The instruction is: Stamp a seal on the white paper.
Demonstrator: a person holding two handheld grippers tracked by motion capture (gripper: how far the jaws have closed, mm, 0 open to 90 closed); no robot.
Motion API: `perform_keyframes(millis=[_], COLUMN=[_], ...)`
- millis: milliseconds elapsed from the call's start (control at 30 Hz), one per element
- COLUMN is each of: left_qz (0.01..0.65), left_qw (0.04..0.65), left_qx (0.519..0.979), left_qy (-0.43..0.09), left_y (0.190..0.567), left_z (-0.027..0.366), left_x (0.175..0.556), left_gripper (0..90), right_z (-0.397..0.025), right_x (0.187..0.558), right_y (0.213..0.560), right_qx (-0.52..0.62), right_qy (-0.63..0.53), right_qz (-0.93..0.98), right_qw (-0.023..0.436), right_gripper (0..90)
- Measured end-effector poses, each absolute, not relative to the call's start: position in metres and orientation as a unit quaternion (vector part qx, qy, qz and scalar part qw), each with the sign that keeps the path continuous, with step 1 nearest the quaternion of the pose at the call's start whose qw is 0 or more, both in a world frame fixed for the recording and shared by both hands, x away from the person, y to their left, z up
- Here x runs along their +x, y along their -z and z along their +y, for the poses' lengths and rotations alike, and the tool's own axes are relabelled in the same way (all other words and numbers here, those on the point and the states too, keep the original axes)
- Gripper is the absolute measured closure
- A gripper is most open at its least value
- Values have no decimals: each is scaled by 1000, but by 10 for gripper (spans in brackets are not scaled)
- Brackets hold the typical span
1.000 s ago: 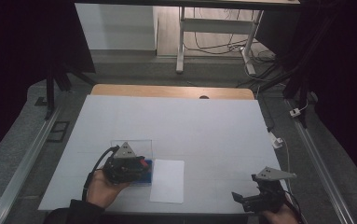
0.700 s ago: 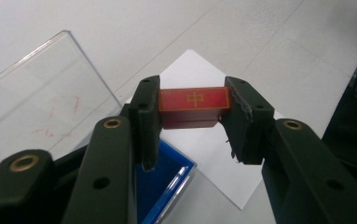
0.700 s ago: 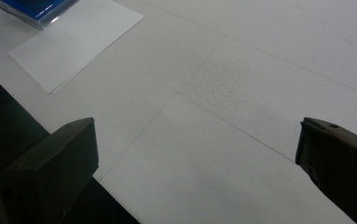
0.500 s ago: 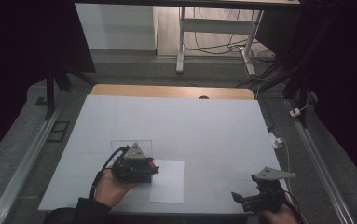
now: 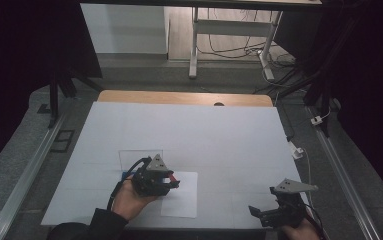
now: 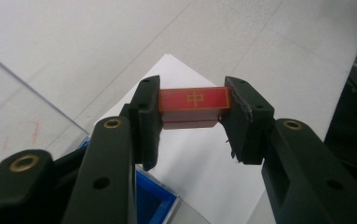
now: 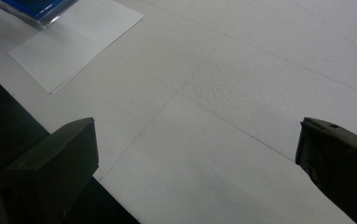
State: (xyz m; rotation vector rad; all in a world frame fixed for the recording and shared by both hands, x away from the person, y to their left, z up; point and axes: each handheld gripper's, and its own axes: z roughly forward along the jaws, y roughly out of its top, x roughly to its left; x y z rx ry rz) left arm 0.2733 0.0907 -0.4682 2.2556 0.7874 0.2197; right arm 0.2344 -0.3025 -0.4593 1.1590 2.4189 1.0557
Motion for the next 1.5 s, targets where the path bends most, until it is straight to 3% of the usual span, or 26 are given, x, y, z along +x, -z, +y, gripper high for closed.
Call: perform_keyframes(millis=[833,1500], left_qz=[290,290], left_qw=[336,319], left_qx=[891,897], left_qy=[-92,-102], left_y=[504,507], left_z=[62,56], left_x=[289,288], left_gripper=[585,589], right_z=[-303,-302], right_x=[234,234], right_y=[459,459], right_qx=[398,396], right_qy=[-367,-363], right_qz=[831,833], right_qw=[130,131], right_gripper=[0,0])
